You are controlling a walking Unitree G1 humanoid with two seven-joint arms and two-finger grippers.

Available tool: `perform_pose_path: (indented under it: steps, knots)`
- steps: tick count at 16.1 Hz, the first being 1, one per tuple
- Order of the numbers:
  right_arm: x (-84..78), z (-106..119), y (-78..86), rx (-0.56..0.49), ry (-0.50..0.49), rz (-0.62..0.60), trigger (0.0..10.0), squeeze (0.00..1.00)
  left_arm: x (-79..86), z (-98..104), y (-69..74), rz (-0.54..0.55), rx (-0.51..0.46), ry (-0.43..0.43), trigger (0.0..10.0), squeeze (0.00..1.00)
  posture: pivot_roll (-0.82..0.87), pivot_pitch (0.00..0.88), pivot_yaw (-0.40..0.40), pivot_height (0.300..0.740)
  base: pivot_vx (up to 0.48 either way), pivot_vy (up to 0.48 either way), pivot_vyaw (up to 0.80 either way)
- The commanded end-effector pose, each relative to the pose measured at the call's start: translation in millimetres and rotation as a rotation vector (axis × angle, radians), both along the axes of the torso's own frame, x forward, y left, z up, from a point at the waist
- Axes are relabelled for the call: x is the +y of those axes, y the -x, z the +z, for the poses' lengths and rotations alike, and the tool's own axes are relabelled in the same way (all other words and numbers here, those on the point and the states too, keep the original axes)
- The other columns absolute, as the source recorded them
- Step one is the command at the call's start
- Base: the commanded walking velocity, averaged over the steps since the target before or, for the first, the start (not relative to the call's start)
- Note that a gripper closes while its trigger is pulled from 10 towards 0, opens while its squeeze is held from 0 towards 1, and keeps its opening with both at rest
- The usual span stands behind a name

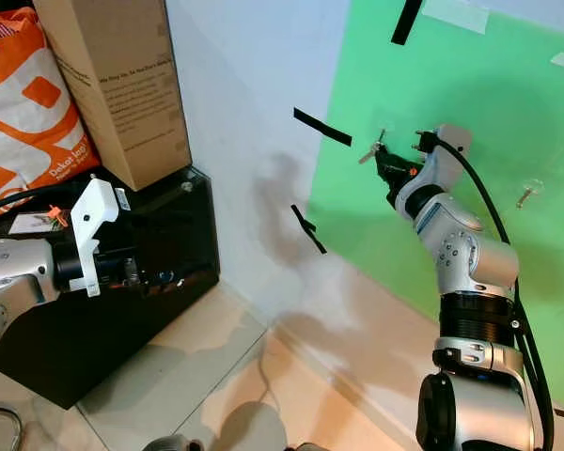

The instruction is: Hang keys on a hook

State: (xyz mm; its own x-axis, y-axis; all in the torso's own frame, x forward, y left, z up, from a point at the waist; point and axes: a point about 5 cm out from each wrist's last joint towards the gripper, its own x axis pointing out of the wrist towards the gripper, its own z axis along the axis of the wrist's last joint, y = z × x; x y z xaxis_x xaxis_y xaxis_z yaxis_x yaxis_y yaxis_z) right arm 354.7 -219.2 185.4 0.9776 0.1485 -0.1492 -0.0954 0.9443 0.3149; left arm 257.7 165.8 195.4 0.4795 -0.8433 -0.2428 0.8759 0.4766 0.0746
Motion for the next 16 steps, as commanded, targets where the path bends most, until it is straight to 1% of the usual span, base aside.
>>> perform_pose_path:
  steps: [1, 3, 4, 5, 7, 8, 9, 10, 11, 12, 13, 15, 16]
  knots:
    - [-7.5, -4.7, 5.6, 0.021, 0.020, -0.032, 10.0, 1.00, -0.7, 5.1, -2.0, 0.004, -0.014, 0.014, 10.0, 0.00, 0.02, 0.026, -0.063, 0.740, 0.000, 0.000, 0.00]
    - [-4.2, -13.4, 16.1, 0.031, 0.021, -0.006, 10.0, 1.00, -3.3, 5.5, -1.4, 0.005, -0.014, 0.035, 10.0, 0.00, 0.02, 0.020, -0.066, 0.740, 0.000, 0.000, 0.00]
    - [-1.7, -20.5, 23.6, 0.039, 0.039, 0.011, 10.0, 1.00, -5.0, 4.8, -0.7, 0.005, -0.012, 0.045, 10.0, 0.00, 0.02, 0.013, -0.067, 0.740, 0.000, 0.000, 0.00]
    - [4.7, -34.5, 40.1, 0.059, 0.082, 0.049, 10.0, 1.00, -8.7, 2.7, 1.2, 0.004, -0.008, 0.062, 10.0, 0.00, 0.02, 0.003, -0.068, 0.740, 0.000, 0.000, 0.00]
    - [9.4, -44.9, 51.7, 0.094, 0.076, 0.078, 10.0, 1.00, -10.9, 0.9, 2.2, 0.009, -0.008, 0.070, 10.0, 0.00, 0.02, 0.000, -0.066, 0.740, 0.000, 0.000, 0.00]
    - [12.8, -51.3, 60.4, 0.098, 0.101, 0.103, 10.0, 1.00, -14.2, -1.0, 3.0, 0.025, -0.009, 0.089, 10.0, 0.00, 0.02, 0.000, -0.059, 0.740, 0.000, 0.000, 0.00]
    - [23.8, -63.7, 81.1, 0.084, 0.152, 0.161, 10.0, 1.00, -20.7, -13.3, 3.8, 0.148, -0.033, 0.112, 10.0, 0.00, 0.00, 0.000, -0.040, 0.740, 0.000, 0.000, 0.00]
    - [29.1, -67.8, 89.6, 0.046, 0.201, 0.157, 10.0, 1.00, -22.8, -24.0, 4.0, 0.249, -0.053, 0.095, 10.0, 0.00, 0.00, 0.000, -0.033, 0.740, 0.000, 0.000, 0.80]
    - [32.5, -69.5, 94.7, 0.019, 0.230, 0.150, 10.0, 1.00, -23.7, -31.0, 4.7, 0.315, -0.067, 0.079, 10.0, 0.00, 0.00, 0.000, -0.031, 0.740, 0.000, 0.000, 0.80]
    - [34.5, -73.4, 97.8, 0.009, 0.281, 0.121, 10.0, 1.00, -23.3, -38.9, 5.0, 0.415, -0.053, 0.087, 10.0, 0.00, -0.01, 0.000, -0.022, 0.740, 0.000, 0.000, 0.80]
    - [38.1, -78.6, 101.7, 0.018, 0.318, 0.078, 10.0, 1.00, -20.2, -48.0, 6.2, 0.548, -0.060, 0.071, 10.0, 0.00, -0.02, 0.000, -0.012, 0.740, 0.000, 0.000, 0.80]
    - [43.6, -83.4, 100.1, 0.030, 0.318, 0.035, 10.0, 1.00, -15.7, -55.4, 7.4, 0.681, -0.098, 0.071, 10.0, 0.00, -0.01, 0.000, -0.012, 0.740, 0.000, 0.000, 0.80]
    - [45.1, -83.5, 99.0, 0.029, 0.316, 0.031, 10.0, 1.00, -14.8, -57.0, 7.3, 0.702, -0.103, 0.064, 10.0, 0.00, -0.01, 0.000, -0.012, 0.740, 0.000, 0.000, 0.80]
